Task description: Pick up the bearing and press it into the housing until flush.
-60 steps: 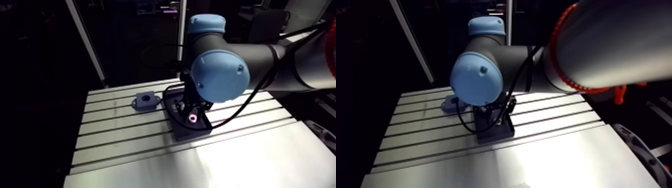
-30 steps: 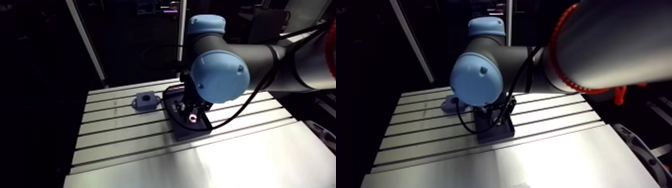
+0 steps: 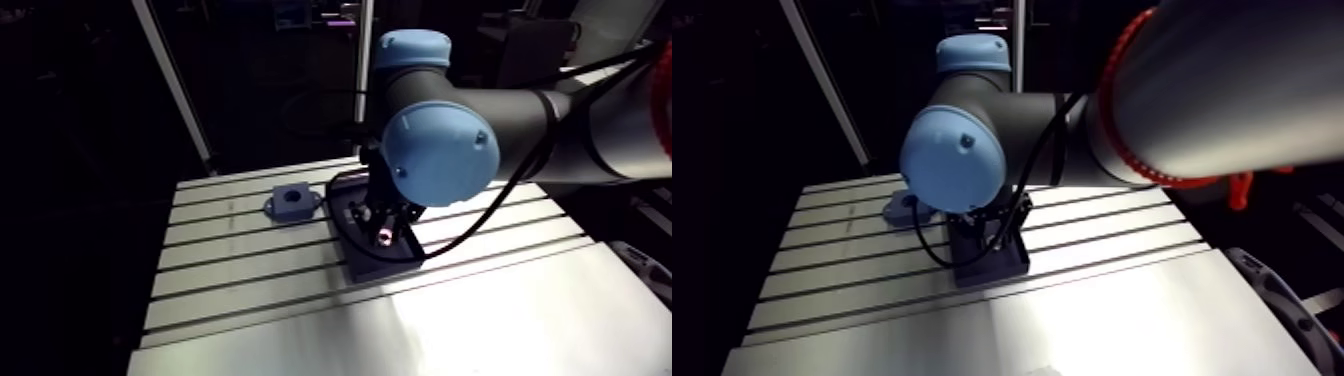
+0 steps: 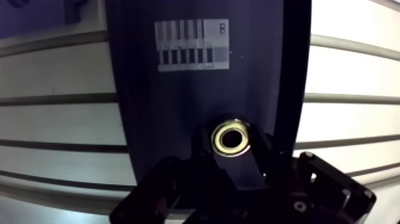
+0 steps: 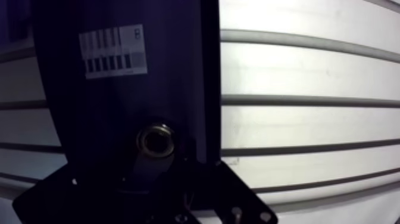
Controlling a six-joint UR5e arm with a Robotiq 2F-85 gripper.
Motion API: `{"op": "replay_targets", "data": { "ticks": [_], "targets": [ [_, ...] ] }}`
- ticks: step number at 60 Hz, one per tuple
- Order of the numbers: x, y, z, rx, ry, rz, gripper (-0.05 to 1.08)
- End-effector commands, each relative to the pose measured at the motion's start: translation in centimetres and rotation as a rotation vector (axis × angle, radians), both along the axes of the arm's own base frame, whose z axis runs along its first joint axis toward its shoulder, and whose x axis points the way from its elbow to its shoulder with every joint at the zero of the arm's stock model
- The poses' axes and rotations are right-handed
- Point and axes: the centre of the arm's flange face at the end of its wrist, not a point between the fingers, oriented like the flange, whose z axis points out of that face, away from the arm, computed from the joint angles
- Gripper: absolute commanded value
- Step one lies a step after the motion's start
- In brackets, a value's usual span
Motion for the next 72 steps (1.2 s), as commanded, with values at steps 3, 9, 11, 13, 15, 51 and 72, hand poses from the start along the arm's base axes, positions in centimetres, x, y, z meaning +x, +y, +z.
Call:
{"op": "replay_targets", "data": {
  "ticks": [3, 9, 11, 13, 15, 51, 72],
  "targets": [
    [0.0, 0.0, 0.0, 0.001, 0.001, 0.0, 0.55],
    [0.1, 0.0, 0.0, -0.001, -0.001, 0.003, 0.56],
    [0.1, 0.0, 0.0, -0.001, -0.001, 0.003, 0.56],
    [0.1, 0.0, 0.0, -0.001, -0.001, 0.003, 0.56],
    [0.1, 0.0, 0.0, -0.001, -0.001, 0.003, 0.56],
    [-0.3, -0.1, 1.0, 0.001, 0.02, 0.006, 0.62],
    [-1.1, -1.3, 5.6, 0.014, 0.081, 0.031, 0.66]
  ]
}}
